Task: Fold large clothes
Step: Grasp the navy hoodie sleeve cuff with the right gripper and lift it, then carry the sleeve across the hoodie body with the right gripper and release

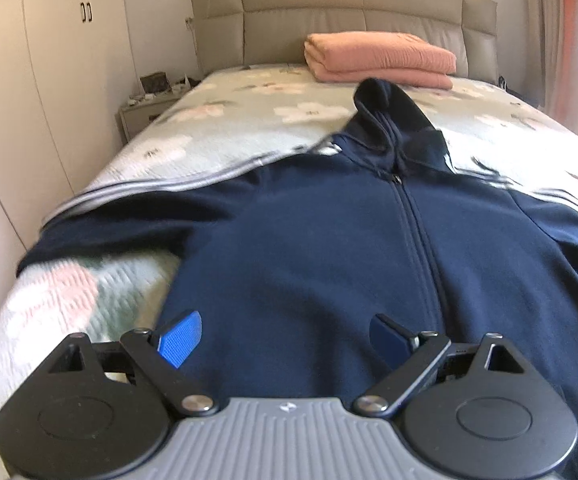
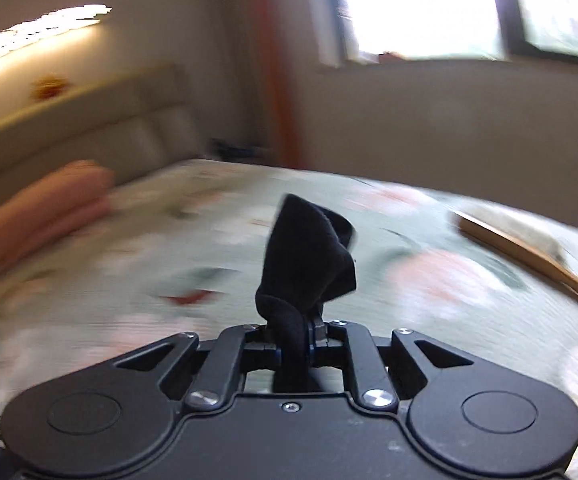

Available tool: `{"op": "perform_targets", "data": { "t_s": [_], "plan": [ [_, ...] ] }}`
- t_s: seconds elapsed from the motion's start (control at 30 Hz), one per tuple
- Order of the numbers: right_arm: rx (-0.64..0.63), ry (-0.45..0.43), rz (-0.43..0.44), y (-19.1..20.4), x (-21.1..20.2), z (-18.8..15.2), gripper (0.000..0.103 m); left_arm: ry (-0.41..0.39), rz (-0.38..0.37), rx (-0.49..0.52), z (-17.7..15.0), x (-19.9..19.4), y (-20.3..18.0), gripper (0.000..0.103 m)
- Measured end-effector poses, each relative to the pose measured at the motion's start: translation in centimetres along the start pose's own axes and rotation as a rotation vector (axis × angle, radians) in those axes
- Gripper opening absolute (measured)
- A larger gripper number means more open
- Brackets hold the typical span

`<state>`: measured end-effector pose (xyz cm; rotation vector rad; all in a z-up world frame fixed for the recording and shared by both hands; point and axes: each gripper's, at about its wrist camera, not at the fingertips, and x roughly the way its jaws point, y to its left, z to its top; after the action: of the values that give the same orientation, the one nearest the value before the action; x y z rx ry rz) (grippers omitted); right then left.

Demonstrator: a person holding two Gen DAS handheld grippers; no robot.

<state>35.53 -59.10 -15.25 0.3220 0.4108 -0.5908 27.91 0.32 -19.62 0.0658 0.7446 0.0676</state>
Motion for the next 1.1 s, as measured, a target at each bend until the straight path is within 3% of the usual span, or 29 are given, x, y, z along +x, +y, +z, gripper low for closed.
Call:
{"op": "perform_targets", "data": {
  "t_s": [0.13, 0.33, 0.4, 0.47, 0.5, 0.63, 0.73, 0.8, 0.93, 1.03, 1.1],
  "plan": [
    [-0.093, -0.015, 0.273, 11.1, -6.1, -0.3, 0.015, -0.04, -0.021, -0.025, 1.7, 0.2, 1.9, 0.093],
    [-0.199, 0.027, 0.642, 27.0, -13.8, -5.6, 0.015, -0.078, -0.032, -0.063, 3.3, 0.5, 4.0, 0.093],
    [-0.245, 0.086, 0.74, 31.9, -15.0, -7.9, 0.021, -0.085, -0.031, -0.066, 3.6, 0.8, 4.6, 0.093],
    [-0.328, 0.196, 0.829, 35.6, -15.4, -10.1, 0.056, -0.084, -0.021, -0.06, 3.8, 1.5, 5.2, 0.093],
    [-0.354, 0.236, 0.85, 36.4, -15.6, -11.0, 0.058, -0.084, -0.02, -0.056, 3.9, 1.9, 5.4, 0.093],
    [-0.449, 0.268, 0.813, 34.4, -14.8, -12.7, 0.059, -0.088, -0.034, -0.056, 4.1, 3.9, 6.4, 0.093],
    [-0.549, 0.218, 0.695, 30.7, -14.1, -13.3, 0.064, -0.099, -0.086, -0.079, 4.9, 6.1, 6.8, 0.093],
    [-0.596, 0.221, 0.606, 27.9, -12.9, -13.9, 0.064, -0.07, -0.15, -0.102, 5.9, 8.2, 6.7, 0.093],
    [-0.634, 0.275, 0.506, 24.3, -11.1, -15.3, 0.066, 0.025, -0.355, -0.206, 7.7, 12.9, 6.0, 0.091],
    [-0.638, 0.318, 0.507, 23.5, -10.8, -16.8, 0.066, 0.096, -0.47, -0.357, 7.7, 15.6, 5.6, 0.087],
    [-0.635, 0.327, 0.55, 24.2, -10.6, -17.9, 0.066, 0.105, -0.512, -0.397, 7.6, 16.1, 5.1, 0.087]
  ]
}}
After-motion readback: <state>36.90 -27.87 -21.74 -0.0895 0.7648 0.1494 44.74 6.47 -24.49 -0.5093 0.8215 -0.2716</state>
